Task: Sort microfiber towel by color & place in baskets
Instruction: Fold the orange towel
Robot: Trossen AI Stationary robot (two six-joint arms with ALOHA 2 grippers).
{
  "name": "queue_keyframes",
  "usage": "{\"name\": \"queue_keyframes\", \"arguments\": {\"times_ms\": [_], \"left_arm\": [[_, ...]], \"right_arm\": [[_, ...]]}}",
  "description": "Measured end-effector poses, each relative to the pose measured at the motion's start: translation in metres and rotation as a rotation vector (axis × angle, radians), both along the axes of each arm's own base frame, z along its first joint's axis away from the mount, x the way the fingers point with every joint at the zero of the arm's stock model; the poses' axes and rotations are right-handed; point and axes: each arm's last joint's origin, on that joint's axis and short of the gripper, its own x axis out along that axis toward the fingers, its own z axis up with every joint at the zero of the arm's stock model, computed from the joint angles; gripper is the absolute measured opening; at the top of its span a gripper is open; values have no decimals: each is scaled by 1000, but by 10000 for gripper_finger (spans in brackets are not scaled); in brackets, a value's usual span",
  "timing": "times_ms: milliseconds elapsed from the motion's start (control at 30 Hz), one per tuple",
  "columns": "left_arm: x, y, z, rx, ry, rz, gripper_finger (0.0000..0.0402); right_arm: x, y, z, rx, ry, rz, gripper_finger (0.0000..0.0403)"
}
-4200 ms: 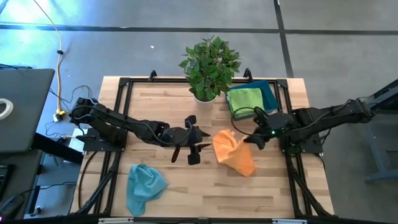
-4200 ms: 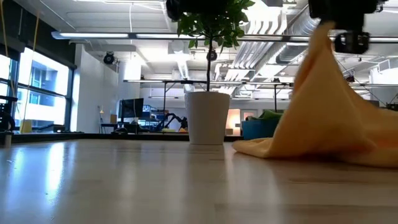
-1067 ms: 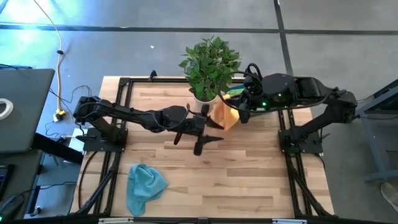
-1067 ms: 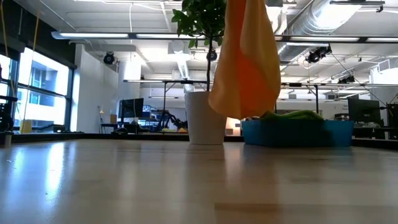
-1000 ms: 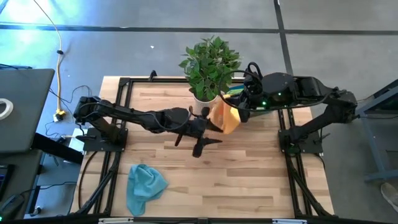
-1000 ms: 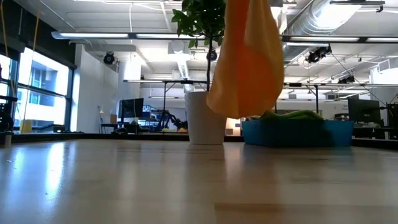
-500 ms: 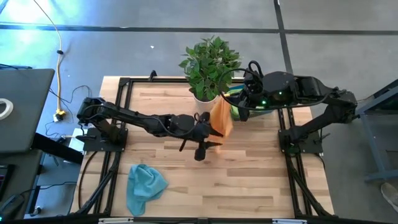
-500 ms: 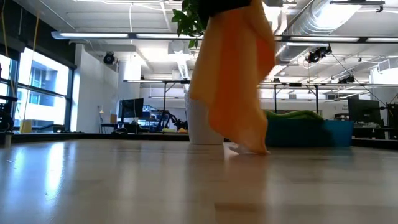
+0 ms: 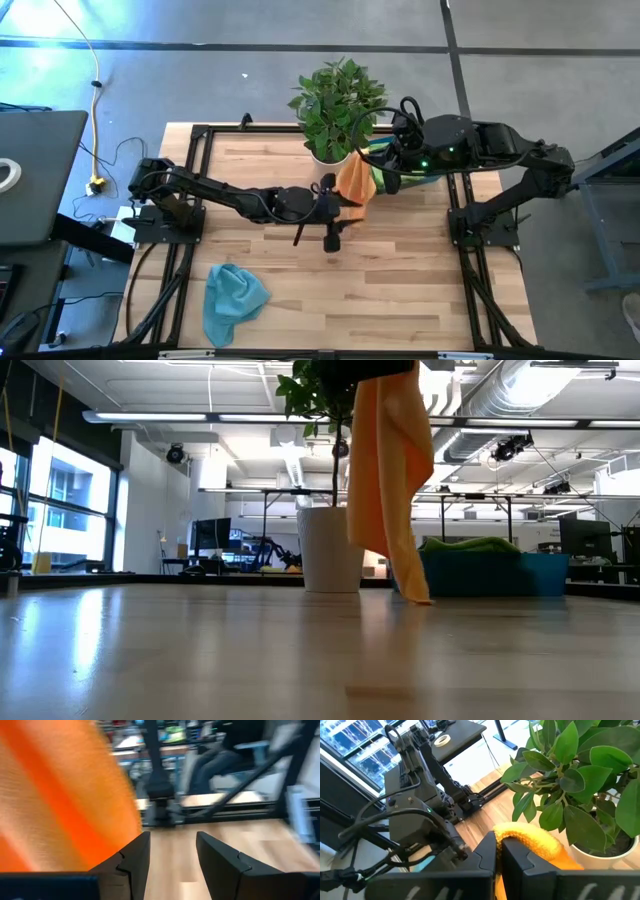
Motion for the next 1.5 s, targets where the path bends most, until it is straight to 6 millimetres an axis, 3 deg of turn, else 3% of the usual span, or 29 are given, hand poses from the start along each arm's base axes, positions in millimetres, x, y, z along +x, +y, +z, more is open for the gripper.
{"name": "queue_keyframes", "arguments": {"times_ms": [433, 833, 1267, 1367, 1500], "left_arm": [[-2, 2, 0, 117, 23, 184, 152], [-1, -16, 11, 298, -36, 168, 152], [-1, -2, -12, 122, 97, 221, 152], [1, -1, -15, 119, 105, 232, 137], [1, -2, -19, 123, 118, 242, 87]], "right_arm": [[1, 0, 3, -1, -36, 2, 0], [1, 0, 3, -32, -25, 15, 0], [1, 0, 3, -32, -28, 15, 0], [1, 0, 3, -32, -28, 15, 0], [1, 0, 3, -32, -28, 15, 0]]}}
